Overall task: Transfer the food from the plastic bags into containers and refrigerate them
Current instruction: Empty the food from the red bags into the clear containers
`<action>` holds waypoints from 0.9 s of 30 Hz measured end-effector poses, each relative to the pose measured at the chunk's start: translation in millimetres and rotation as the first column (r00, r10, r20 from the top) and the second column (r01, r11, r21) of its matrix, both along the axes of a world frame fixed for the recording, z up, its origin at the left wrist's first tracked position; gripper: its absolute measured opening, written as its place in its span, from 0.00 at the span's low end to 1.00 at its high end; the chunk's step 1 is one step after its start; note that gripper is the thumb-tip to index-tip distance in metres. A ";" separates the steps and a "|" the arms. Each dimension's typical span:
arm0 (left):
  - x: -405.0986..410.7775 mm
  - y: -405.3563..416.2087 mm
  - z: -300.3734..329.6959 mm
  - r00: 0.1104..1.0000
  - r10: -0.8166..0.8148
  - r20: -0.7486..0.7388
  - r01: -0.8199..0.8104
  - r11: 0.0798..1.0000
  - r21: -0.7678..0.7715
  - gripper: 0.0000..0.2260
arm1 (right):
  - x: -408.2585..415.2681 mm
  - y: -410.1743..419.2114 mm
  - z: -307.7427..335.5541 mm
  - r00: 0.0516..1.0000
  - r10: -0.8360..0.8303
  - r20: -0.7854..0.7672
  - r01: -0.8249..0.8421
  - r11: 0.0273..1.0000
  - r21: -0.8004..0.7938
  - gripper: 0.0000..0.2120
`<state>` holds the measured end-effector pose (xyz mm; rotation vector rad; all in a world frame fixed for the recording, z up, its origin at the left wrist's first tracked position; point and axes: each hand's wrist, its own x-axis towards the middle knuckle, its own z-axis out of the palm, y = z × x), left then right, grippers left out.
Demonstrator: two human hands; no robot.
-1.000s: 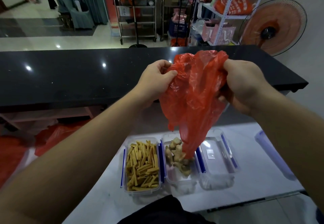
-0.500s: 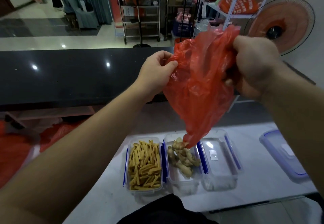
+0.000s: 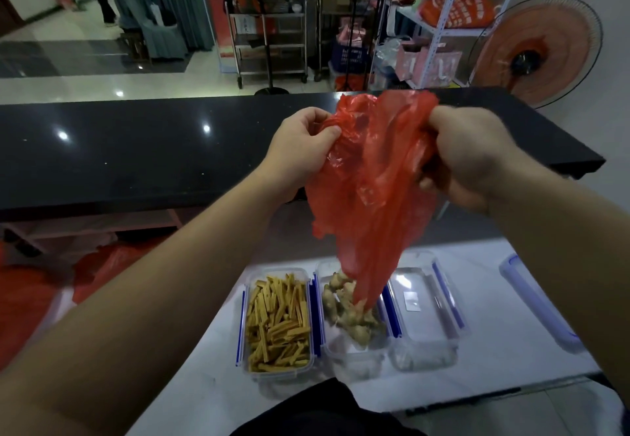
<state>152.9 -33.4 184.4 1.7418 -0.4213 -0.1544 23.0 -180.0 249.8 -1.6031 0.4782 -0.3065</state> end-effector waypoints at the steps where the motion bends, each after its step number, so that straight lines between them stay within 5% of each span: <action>1: 0.8 -0.1 -0.2 1.000 0.008 0.000 -0.008 1.000 -0.007 0.04 | 0.2 -2.3 0.9 0.999 -0.006 0.036 0.005 0.999 0.033 0.16; 17: 2.7 14.1 -9.0 0.999 0.038 -0.014 -0.038 0.999 0.007 0.06 | 2.8 -16.6 -1.9 1.000 -0.022 0.007 0.021 0.997 0.068 0.17; 22: -12.6 16.5 -1.9 0.996 -0.086 -0.035 0.086 0.996 -0.003 0.11 | 5.9 -13.3 -12.2 1.000 -0.021 -0.004 0.022 0.995 0.098 0.15; 27: -33.2 19.7 6.6 0.936 -0.337 -0.104 0.347 0.933 0.094 0.30 | 16.1 -2.1 -22.8 1.000 0.000 -0.009 0.001 0.989 0.149 0.13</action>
